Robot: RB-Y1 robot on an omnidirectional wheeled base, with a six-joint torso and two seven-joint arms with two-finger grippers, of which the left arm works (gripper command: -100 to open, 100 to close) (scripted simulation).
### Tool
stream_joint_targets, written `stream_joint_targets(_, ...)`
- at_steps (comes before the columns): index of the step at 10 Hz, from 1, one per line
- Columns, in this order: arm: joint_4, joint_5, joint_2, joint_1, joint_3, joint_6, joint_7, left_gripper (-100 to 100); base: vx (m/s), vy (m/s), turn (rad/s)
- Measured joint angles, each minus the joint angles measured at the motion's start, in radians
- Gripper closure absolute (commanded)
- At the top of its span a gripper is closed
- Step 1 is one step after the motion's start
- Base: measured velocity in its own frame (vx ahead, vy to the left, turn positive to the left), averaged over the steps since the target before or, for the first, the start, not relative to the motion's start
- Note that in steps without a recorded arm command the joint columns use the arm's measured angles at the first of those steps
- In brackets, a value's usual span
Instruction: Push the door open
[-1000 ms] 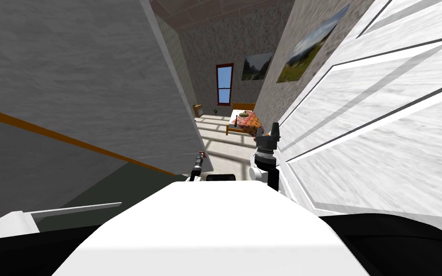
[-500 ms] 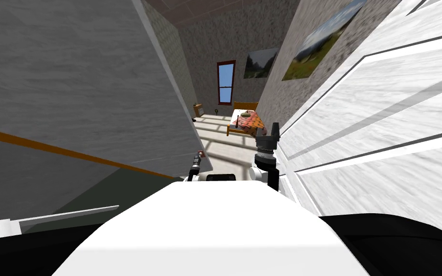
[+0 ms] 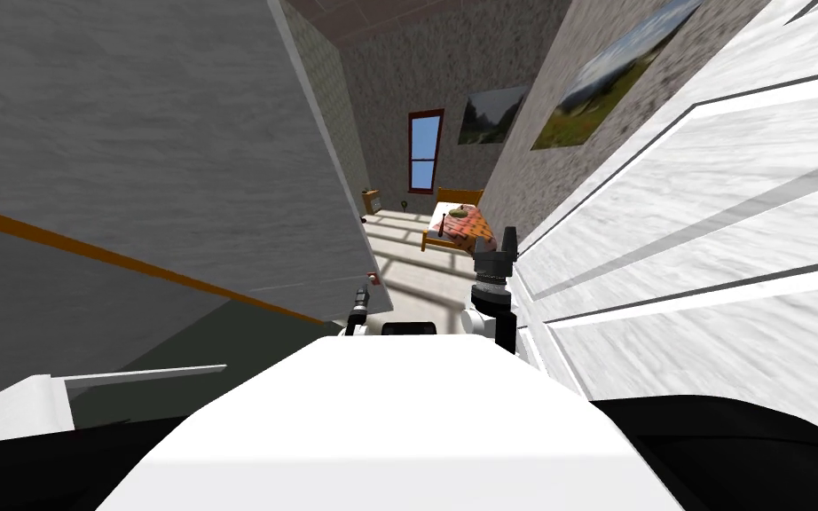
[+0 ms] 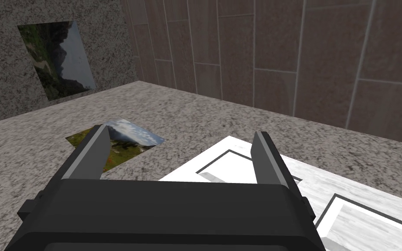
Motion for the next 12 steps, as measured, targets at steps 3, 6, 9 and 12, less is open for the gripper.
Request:
stream_joint_targets(3, -0.020, 0.007, -0.017, 0.011, -0.001, 0.012, 0.005, -100, -0.176, -0.084, 0.042)
stream_joint_targets(6, -0.013, 0.009, -0.015, 0.009, 0.003, 0.005, 0.003, -100, 0.152, 0.006, -0.022)
stream_joint_targets(9, -0.002, 0.011, -0.014, 0.006, 0.008, -0.008, -0.001, -100, 0.208, 0.017, -0.026)
stream_joint_targets(12, 0.007, 0.012, -0.023, 0.005, 0.014, -0.021, -0.005, -100, 0.169, 0.014, -0.011)
